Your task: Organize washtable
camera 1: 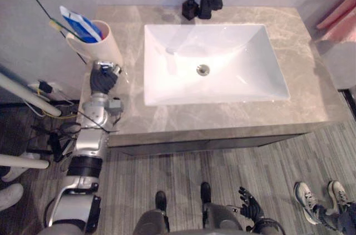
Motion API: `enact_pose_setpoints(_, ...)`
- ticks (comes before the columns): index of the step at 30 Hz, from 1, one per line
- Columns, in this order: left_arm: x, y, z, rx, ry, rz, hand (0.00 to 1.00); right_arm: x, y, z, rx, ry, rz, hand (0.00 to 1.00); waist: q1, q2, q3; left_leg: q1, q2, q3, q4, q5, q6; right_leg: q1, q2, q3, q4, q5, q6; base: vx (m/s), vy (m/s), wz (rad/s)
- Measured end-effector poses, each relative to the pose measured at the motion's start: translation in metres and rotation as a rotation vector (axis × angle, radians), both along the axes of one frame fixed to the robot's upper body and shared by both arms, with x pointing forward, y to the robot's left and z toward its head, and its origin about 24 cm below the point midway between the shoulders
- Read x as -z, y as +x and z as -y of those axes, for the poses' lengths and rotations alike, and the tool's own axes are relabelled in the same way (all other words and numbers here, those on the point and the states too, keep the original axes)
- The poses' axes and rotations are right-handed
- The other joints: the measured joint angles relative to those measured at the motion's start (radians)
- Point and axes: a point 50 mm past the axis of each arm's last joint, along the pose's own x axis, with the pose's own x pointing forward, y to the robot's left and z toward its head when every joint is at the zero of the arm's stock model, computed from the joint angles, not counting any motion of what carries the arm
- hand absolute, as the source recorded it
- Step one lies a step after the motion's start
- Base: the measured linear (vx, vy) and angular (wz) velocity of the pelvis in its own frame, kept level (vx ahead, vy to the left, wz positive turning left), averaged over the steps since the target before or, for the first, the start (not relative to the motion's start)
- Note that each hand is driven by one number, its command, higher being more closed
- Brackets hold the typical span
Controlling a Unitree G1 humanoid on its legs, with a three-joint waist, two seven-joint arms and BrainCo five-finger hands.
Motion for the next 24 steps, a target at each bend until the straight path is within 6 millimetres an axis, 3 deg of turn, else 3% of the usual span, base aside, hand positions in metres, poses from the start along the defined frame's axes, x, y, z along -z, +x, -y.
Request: enact_pose_setpoints(24, -0.048, 0.016, -0.003, -0.018, 0.028, 0.11, 1.0, -0.005, 0.005, 0.004, 0.028, -0.016, 0.034, 0.0, -0.025, -0.019, 0.045, -0.092, 0.004, 0.026, 0.081, -0.019, 0.008, -0.073, 0.002, 0.039, 0.008, 0.028, -0.011, -0.03, 0.006, -0.03)
